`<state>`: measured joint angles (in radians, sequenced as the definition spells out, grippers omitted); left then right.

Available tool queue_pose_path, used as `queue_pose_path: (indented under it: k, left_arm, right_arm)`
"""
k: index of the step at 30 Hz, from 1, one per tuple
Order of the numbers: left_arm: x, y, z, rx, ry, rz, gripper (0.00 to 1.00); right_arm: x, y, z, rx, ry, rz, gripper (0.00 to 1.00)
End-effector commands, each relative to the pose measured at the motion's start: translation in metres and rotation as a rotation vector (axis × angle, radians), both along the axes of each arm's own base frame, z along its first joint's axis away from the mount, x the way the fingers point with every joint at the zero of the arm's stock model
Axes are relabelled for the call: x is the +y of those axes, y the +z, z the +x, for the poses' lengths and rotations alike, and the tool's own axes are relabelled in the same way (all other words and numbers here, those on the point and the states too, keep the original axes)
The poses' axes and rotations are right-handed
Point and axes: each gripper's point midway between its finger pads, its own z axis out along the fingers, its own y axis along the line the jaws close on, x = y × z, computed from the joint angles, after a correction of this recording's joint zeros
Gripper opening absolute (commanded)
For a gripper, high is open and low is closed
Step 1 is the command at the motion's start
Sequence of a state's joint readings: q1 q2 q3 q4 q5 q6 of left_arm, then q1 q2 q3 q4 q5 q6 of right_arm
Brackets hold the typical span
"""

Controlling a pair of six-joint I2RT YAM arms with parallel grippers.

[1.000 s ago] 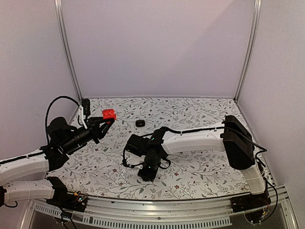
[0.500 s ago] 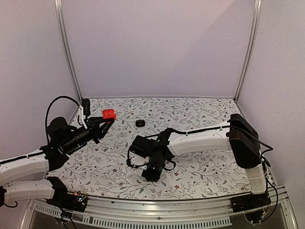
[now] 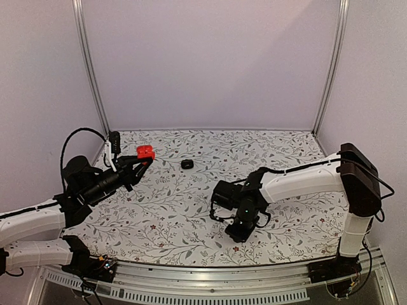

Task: Insert the wireless bluetooth earbuds into the charging case
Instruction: Adjust the right earbud at the corner of the board, then pick up the right earbud from the corner of the board.

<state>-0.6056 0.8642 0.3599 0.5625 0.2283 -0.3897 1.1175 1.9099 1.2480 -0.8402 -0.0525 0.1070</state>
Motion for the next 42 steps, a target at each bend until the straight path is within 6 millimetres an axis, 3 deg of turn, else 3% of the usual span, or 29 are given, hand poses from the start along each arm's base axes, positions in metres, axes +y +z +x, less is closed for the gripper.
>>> queue_pose_path:
  k: [1,8,19,32,37,42]
  left_arm:
    - [0.002,0.003,0.002,-0.015,0.0,-0.006,0.0]
    - [0.002,0.003,0.001,-0.017,-0.002,-0.007,0.0]
    - [0.003,0.003,0.0,-0.021,0.001,-0.004,0.0]
    - [0.004,0.003,-0.001,-0.021,0.002,-0.005,0.0]
    - [0.004,0.003,-0.001,-0.022,0.003,-0.004,0.0]
    - [0.004,0.003,-0.001,-0.02,0.002,-0.004,0.0]
  right_arm:
    - [-0.03,-0.009,-0.008,0.024,-0.057,-0.1,0.18]
    - [-0.022,-0.004,-0.003,0.016,-0.031,-0.112,0.31]
    - [-0.006,-0.01,0.002,0.037,0.033,-0.11,0.28]
    - [-0.003,-0.015,-0.002,0.064,0.075,-0.124,0.2]
    - [0.001,-0.016,-0.003,0.068,0.089,-0.123,0.29]
    - [0.001,-0.017,-0.005,0.072,0.094,-0.128,0.24]
